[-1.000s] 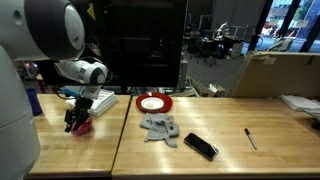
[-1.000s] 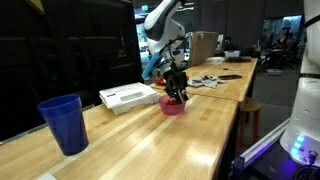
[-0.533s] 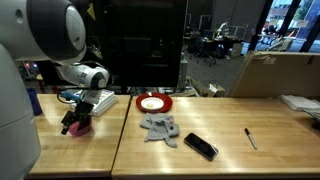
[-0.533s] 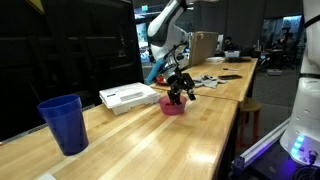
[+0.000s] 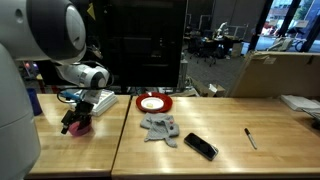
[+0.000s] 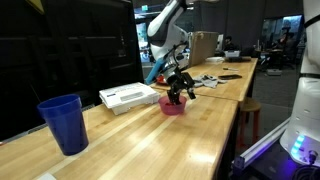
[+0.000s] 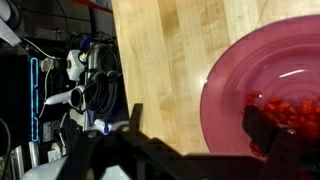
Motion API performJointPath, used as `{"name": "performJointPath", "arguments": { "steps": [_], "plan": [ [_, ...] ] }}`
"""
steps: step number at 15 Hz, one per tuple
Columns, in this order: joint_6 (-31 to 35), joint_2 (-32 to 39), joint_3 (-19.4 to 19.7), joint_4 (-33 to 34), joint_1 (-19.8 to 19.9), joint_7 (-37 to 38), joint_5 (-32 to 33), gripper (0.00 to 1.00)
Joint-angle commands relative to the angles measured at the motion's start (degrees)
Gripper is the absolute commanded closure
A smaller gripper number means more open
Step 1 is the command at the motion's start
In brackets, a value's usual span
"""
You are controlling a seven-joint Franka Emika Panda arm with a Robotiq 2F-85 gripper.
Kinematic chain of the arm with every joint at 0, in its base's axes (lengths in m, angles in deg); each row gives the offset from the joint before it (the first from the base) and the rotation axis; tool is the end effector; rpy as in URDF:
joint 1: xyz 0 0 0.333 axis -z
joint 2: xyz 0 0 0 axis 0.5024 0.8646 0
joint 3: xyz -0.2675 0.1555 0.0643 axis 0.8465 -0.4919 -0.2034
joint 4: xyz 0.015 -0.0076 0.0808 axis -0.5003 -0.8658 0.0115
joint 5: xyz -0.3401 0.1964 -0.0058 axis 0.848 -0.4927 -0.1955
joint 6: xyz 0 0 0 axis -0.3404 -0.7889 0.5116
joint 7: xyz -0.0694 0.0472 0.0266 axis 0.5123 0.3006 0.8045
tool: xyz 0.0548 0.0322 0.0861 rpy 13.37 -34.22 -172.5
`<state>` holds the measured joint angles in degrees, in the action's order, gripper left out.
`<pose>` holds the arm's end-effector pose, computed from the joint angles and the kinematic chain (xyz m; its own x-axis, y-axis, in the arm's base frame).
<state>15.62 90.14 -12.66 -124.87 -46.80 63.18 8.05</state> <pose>0.3974 0.2714 0.2755 0.0369 -0.9874 -0.1538 -0.7224 -0.1327 0.6786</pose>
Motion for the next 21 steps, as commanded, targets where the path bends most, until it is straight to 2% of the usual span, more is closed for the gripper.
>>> {"name": "performJointPath", "arguments": {
  "steps": [1,7,10,13,16,18,19,21],
  "plan": [
    [0.1,-2.4,0.0,-0.7,-0.4,0.8,0.0,0.00],
    [-2.8,-11.0,-2.2,-1.7,-2.4,5.3,1.4,0.00],
    [-4.5,-15.3,-3.8,-1.1,-3.2,9.6,4.5,0.00],
    [-0.9,-18.3,-5.4,-0.5,-3.1,14.9,8.0,0.00],
    [1.8,-17.0,-6.8,2.9,-2.8,15.7,14.1,0.00],
    [-0.4,-11.7,-7.2,9.2,-2.9,11.1,19.5,0.00],
    [1.1,-16.2,-6.8,3.9,-2.8,13.1,15.9,0.00],
    [0.7,-13.8,-6.9,6.8,-3.1,12.1,18.2,0.00]
  ]
}}
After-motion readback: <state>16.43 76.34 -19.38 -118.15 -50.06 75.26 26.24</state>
